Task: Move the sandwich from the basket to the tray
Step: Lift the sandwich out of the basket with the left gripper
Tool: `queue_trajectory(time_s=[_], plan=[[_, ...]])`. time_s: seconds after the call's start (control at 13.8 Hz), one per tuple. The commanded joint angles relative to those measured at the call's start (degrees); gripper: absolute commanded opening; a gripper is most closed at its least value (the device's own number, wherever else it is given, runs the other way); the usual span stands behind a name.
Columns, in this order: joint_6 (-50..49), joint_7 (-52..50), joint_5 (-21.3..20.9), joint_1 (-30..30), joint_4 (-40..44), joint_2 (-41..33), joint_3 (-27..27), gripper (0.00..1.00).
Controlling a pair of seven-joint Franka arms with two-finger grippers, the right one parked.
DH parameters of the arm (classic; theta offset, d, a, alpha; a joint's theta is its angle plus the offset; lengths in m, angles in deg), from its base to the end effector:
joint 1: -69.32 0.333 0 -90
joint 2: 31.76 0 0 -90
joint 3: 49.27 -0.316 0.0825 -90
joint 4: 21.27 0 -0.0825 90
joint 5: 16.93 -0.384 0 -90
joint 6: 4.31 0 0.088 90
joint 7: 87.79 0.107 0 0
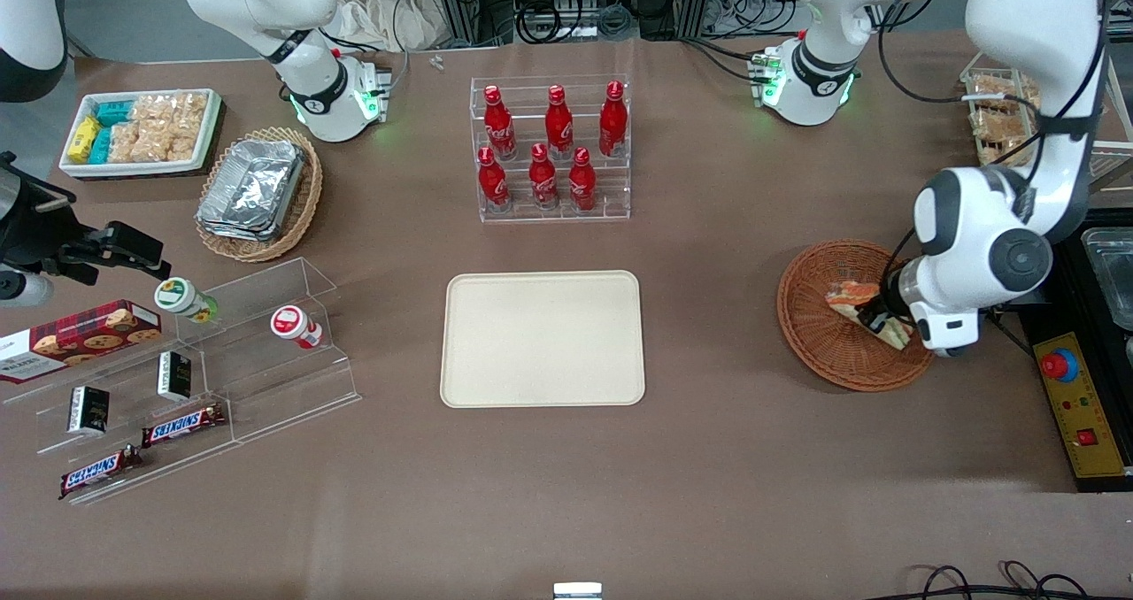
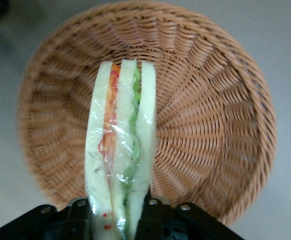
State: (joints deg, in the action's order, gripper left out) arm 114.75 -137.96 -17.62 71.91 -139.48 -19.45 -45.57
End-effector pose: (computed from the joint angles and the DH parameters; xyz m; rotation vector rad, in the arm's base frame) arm 0.5584 -0.0096 0.3153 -2.7757 -1.2553 0.2775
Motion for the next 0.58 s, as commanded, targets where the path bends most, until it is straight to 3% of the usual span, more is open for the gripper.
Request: queue_trajectory(time_s=[0.0, 0.29, 0.51], plan=[[-12.2, 8.0, -0.6, 0.1, 5.2, -6.8, 0.3, 0.0], [-28.3, 22.8, 0.8, -0.8, 16.3, -8.4, 1.0, 0.0], [-29.7, 25.3, 2.5, -2.9, 18.5, -7.9, 7.2, 0.0]])
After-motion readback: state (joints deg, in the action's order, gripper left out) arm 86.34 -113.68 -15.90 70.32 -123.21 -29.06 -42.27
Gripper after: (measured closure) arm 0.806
